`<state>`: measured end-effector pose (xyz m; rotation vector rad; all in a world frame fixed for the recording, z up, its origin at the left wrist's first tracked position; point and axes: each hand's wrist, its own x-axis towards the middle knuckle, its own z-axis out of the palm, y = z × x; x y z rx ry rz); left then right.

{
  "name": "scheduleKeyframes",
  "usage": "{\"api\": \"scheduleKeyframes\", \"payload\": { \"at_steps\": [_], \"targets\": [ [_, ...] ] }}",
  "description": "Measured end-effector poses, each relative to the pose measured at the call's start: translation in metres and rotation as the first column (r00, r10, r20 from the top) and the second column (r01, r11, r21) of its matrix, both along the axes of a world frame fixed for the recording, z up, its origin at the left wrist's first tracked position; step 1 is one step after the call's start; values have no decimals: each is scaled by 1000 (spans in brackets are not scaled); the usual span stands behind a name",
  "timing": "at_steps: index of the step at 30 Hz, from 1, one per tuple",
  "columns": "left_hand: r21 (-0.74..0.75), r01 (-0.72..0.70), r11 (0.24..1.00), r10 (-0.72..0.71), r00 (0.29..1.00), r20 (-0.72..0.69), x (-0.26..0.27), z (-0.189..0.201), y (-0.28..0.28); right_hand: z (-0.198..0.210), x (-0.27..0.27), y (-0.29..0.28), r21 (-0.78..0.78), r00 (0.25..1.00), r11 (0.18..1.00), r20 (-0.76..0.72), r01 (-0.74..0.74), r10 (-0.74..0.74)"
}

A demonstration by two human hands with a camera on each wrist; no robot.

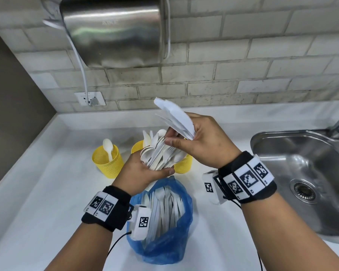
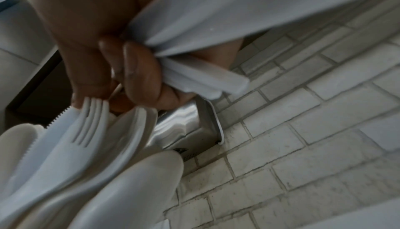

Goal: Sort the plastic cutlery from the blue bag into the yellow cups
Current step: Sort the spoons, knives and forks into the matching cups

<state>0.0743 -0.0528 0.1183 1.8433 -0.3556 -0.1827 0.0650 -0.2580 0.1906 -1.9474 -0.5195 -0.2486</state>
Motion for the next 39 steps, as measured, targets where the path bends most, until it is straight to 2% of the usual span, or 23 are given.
{"api": "scheduleKeyframes", "payload": {
  "at_steps": [5,8,13,15,18,21,23,29,32,35,37,39],
  "targets": [
    [-71,46,996,-51,997,-62,0,4,2,-5,1,0,224,997,974,-79,18,0],
    [-55,63,997,-66,997,-51,1,8,3,-10,1,6,330,995,941,-94,70,-41],
    [-34,75,997,-76,997,-32,2,10,5,-12,-2,10,603,984,794,-176,82,32],
    [-3,82,997,-82,997,-11,2,11,5,-12,-3,10,592,988,800,-152,93,-3],
    [19,50,999,-51,998,28,1,8,4,-8,-5,10,493,993,868,-118,61,-2],
    [61,-78,995,69,988,140,2,2,4,-5,-4,7,455,992,889,-129,52,9],
    [94,-167,982,141,963,231,4,-3,6,-7,-3,3,505,988,860,-151,67,12],
    [236,-269,934,152,895,419,10,-12,13,-16,4,-6,702,981,695,-190,156,-28],
    [227,-304,925,182,881,436,5,-10,11,-16,7,-4,743,972,633,-225,217,-69],
    [70,-285,956,258,930,261,1,-7,12,-17,9,-6,828,960,492,-274,270,-66],
    [-77,-232,970,238,968,82,-4,1,12,-23,13,-13,889,950,353,-313,294,-1],
    [-193,-189,963,186,982,-35,-12,9,10,-35,19,-20,922,928,202,-357,331,108]
  ]
}}
